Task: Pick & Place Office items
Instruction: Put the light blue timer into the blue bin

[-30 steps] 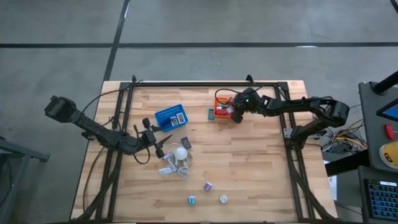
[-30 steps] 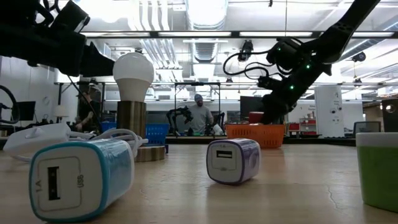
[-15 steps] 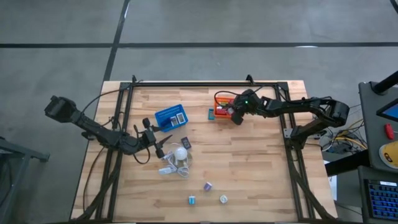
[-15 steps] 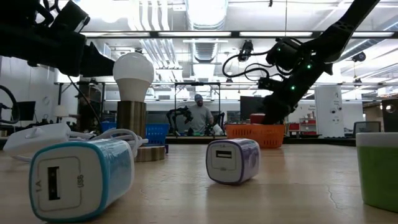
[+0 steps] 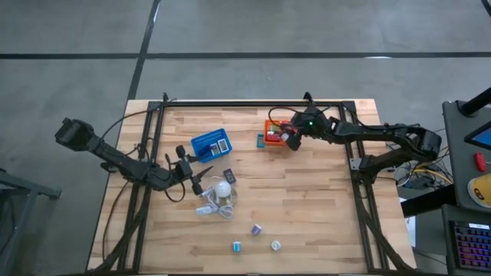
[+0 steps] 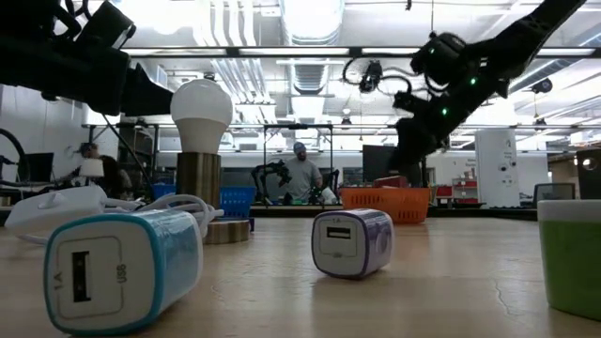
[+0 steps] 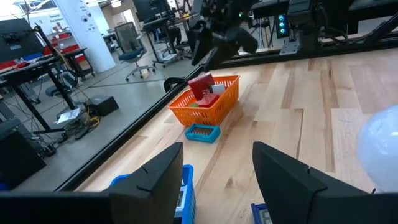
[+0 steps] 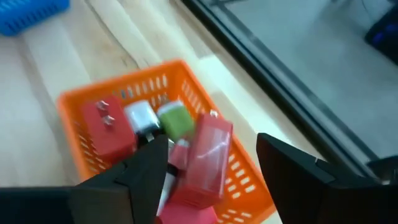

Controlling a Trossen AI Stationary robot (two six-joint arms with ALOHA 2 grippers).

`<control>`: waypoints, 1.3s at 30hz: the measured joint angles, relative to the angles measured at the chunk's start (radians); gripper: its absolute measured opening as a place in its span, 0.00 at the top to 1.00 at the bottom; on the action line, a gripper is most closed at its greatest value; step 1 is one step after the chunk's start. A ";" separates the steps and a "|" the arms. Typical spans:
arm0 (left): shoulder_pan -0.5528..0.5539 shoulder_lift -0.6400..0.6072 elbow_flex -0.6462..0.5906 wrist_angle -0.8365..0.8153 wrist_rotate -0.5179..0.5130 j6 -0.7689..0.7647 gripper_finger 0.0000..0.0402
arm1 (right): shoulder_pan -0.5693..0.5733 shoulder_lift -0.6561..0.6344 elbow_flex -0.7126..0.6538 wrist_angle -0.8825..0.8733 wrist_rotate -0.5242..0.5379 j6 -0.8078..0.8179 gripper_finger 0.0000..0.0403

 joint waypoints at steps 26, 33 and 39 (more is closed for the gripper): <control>0.000 0.000 0.000 -0.001 -0.002 0.000 0.51 | 0.706 -0.010 0.005 0.003 -0.212 0.151 0.52; 0.000 0.000 0.000 -0.031 -0.019 0.000 0.51 | 0.791 0.152 0.126 -0.014 -0.178 0.131 0.40; 0.008 0.000 0.008 -0.041 -0.018 -0.061 0.51 | 0.799 0.281 0.271 -0.187 -0.084 0.088 0.36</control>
